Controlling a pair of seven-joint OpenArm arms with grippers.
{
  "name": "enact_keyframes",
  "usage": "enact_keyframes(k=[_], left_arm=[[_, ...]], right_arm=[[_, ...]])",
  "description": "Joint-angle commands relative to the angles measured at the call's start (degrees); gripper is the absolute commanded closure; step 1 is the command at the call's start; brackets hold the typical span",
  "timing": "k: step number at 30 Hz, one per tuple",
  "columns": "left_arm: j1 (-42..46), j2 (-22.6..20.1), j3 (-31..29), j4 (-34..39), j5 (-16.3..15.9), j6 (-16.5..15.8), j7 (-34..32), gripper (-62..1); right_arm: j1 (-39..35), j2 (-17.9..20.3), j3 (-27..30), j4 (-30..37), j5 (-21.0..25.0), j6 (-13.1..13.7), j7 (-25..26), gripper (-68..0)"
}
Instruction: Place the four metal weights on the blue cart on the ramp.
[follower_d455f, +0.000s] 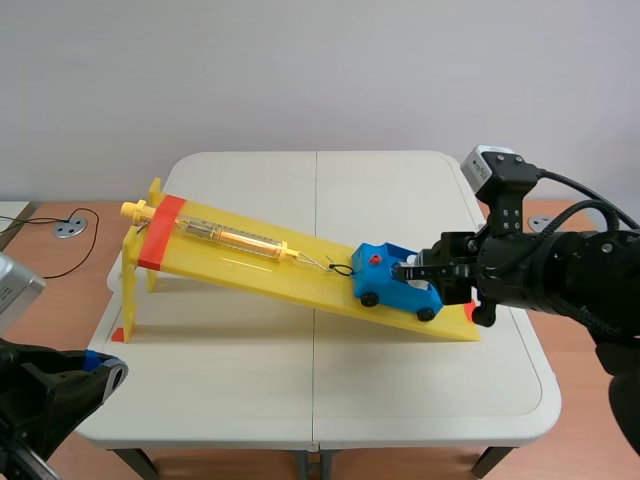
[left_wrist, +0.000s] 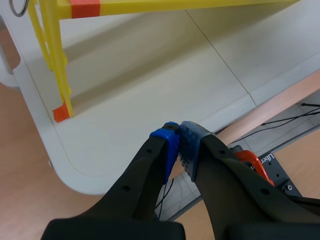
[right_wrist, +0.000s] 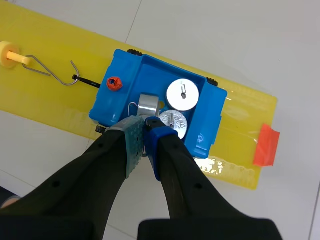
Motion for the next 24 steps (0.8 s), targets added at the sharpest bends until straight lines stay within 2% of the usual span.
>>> enact_keyframes(k=[1, 12, 24], left_arm=[[-1.14, 0.35, -0.9, 4.15, -4.28, -1.03, -5.16, -4.0], [-1.14, 1.77, -0.9, 4.15, -4.26, -1.03, -5.16, -4.0], [-1.14, 2.05, -0.9, 4.15, -4.26, -1.05, -5.14, -4.0]], right_arm=[[6.69, -0.35, -0.48, 2.21, 4.94, 0.94, 8.13, -0.6], [8.28, -1.22, -1.07, 0.2, 4.68, 1.11, 8.55, -0.6], [8.41, -1.22, -1.07, 0.2, 2.54, 1.07, 12.57, -0.6]])
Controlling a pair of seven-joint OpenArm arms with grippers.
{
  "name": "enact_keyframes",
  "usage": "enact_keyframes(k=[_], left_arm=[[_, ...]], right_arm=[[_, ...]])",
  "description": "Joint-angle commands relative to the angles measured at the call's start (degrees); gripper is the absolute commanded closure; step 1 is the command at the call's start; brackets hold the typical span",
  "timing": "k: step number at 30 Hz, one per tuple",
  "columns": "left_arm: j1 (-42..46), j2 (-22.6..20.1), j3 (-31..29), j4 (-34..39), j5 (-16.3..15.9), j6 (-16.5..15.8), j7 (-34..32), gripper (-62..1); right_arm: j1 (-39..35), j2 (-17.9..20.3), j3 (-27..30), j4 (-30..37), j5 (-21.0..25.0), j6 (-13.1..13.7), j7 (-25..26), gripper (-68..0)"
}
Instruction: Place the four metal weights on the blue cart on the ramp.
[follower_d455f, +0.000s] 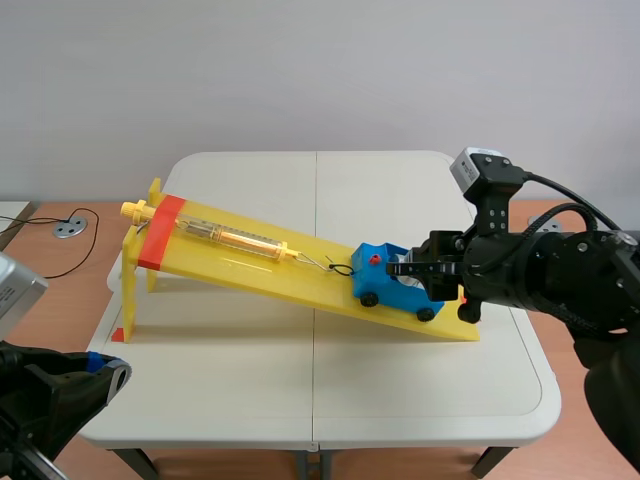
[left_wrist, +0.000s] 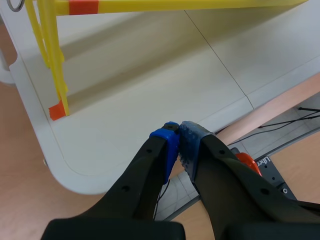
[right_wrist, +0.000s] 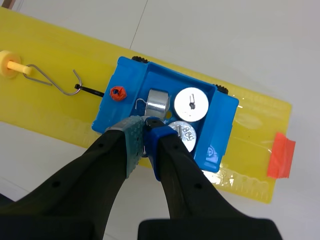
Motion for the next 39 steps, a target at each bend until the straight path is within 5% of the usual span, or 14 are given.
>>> enact_keyframes(k=[1, 25, 31, 39], left_arm=[[-1.14, 0.44, -0.9, 4.15, -4.26, -1.05, -5.46, -4.0], [-1.14, 0.44, -0.9, 4.15, -4.26, -1.05, -5.46, -4.0], [-1.14, 0.44, -0.9, 4.15, -4.26, -1.05, -5.46, -4.0], [-1.14, 0.44, -0.9, 4.15, -4.26, -1.05, -5.46, -4.0]], right_arm=[[6.4, 0.0, -0.63, 3.69, 3.43, 1.05, 10.51, -0.6], [9.75, -0.02, -0.7, -2.03, 3.5, 1.38, 12.13, -2.2], [9.75, 0.02, -0.68, -2.01, 3.74, 7.04, 12.17, -19.5], [8.04, 1.44, 1.51, 2.1, 5.81, 16.92, 11.91, -23.4]])
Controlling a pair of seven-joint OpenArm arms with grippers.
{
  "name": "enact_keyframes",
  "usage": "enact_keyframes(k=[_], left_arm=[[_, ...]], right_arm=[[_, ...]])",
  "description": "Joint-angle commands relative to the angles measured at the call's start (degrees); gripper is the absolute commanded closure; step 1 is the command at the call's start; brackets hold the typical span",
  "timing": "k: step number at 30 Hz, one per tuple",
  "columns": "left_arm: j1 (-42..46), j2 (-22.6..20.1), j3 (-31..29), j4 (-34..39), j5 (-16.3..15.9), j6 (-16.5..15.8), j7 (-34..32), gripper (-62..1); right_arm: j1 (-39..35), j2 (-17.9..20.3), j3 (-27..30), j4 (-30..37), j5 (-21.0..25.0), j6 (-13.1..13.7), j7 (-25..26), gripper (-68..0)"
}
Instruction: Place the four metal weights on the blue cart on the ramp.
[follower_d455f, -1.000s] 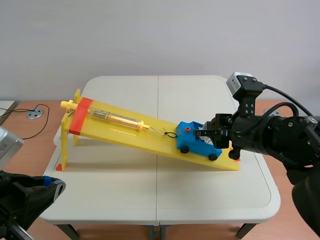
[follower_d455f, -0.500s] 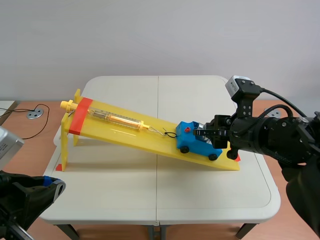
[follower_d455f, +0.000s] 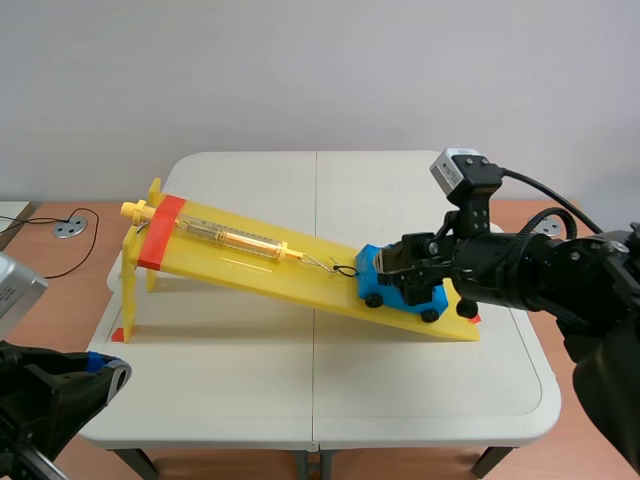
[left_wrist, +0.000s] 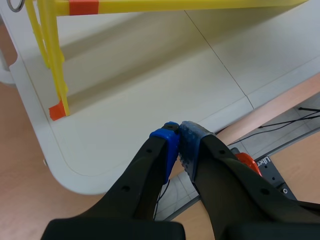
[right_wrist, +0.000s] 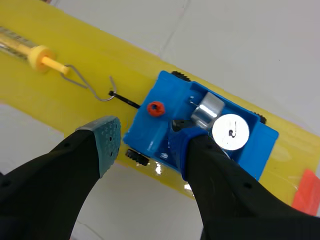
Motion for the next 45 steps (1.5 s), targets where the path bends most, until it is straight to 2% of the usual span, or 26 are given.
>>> enact_keyframes(k=[1, 6, 8, 10, 12, 13, 22, 27, 32, 38, 42, 45], left_arm=[[-1.14, 0.44, -0.9, 4.15, -4.26, -1.05, -5.46, -4.0], [-1.14, 0.44, -0.9, 4.17, -4.24, -1.46, -5.46, -4.0], [-1.14, 0.44, -0.9, 4.42, -4.24, -2.16, -5.42, -4.0], [-1.29, 0.48, -0.9, 5.07, -4.26, -2.86, -5.31, -4.0], [-1.7, 0.52, -0.9, 6.29, -4.24, -5.11, -4.35, -4.0], [-2.12, 0.7, -0.9, 6.99, -4.22, -6.4, -3.76, -4.0], [-6.91, 5.81, -0.7, 10.75, -3.87, -7.5, -2.45, -3.5], [-10.51, 9.38, 1.7, 10.73, 0.15, -7.45, -2.49, -2.8], [-14.58, 12.33, 6.67, 10.71, 6.78, -7.17, -2.67, -2.7], [-19.56, 14.69, 12.11, 9.75, 15.76, -4.0, -3.13, -2.7], [-23.26, 14.88, 14.58, 5.88, 19.89, -1.33, -4.0, -2.7], [-26.05, 14.88, 15.41, 2.29, 21.73, 0.17, -4.63, -2.7]], right_arm=[[4.59, 1.92, 1.62, 8.63, 6.67, 5.22, 7.89, -23.4], [-0.68, 6.8, 3.8, 16.17, 8.11, 7.74, 7.04, -22.2], [-3.26, 9.35, 4.85, 18.95, 8.68, 7.96, 6.82, -17.9], [-5.97, 12.04, 6.08, 21.29, 8.92, 7.96, 6.8, -10.2], [-8.74, 14.56, 7.54, 23.17, 8.94, 7.96, 6.25, -2.4], [-10.16, 15.74, 8.35, 23.89, 8.94, 7.96, 6.19, -1.1], [-24.63, 24.61, 14.14, 26.71, 9.62, 8.57, 5.75, -0.8], [-33.33, 25.49, 17.94, 27.12, 9.55, 8.57, 5.77, -0.8], [-40.54, 25.51, 21.59, 27.12, 9.55, 8.57, 5.77, -0.8], [-48.35, 25.51, 25.38, 27.12, 9.53, 8.57, 5.75, -0.8], [-52.96, 25.33, 27.08, 27.12, 8.61, 8.57, 5.77, -0.8], [-55.58, 24.72, 28.15, 27.12, 8.46, 8.57, 5.79, -0.8]])
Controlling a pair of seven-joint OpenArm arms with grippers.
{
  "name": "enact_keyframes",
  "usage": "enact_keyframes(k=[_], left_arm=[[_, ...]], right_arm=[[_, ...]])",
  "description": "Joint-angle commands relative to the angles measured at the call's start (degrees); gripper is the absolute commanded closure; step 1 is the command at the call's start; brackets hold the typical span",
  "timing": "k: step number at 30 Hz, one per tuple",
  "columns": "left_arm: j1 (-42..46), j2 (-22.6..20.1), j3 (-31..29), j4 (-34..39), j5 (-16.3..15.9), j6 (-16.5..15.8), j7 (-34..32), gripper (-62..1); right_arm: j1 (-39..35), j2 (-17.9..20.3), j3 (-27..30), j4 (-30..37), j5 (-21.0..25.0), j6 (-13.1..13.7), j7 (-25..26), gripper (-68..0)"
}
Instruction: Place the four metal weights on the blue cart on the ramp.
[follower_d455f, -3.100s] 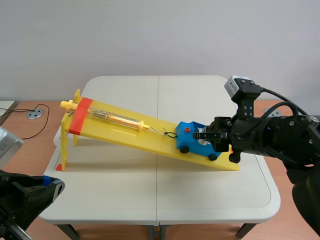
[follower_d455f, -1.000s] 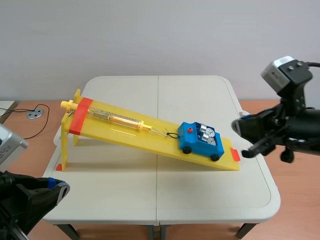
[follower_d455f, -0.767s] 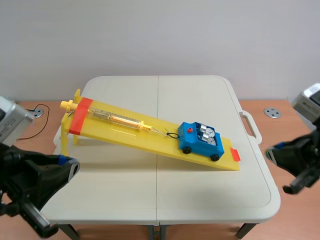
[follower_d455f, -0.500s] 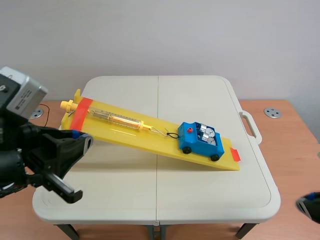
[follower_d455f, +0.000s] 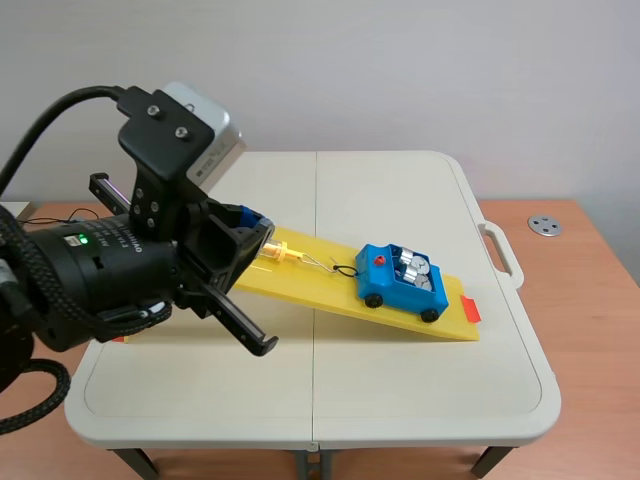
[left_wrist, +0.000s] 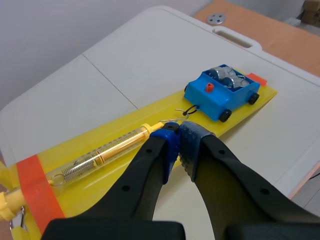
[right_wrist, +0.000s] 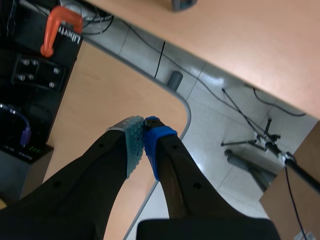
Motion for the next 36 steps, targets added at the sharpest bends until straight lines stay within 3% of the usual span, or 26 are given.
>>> enact_keyframes(k=[1, 13, 36], left_arm=[[-3.06, 0.46, -1.16, 0.85, -1.57, 3.54, -7.28, -2.7], [-10.84, 2.19, -1.14, -9.35, 2.32, 9.9, -7.23, -2.7], [-11.45, 2.19, -1.16, -10.51, 2.32, 10.01, -7.23, -2.7]], right_arm=[[-1.6, 1.86, 3.41, 5.95, 4.48, 1.53, 5.75, -0.8], [-3.48, -0.09, 3.65, 5.92, 2.71, 1.53, 6.03, -0.8], [-3.45, -0.02, 3.65, 5.92, 2.08, 1.53, 7.28, -0.8]])
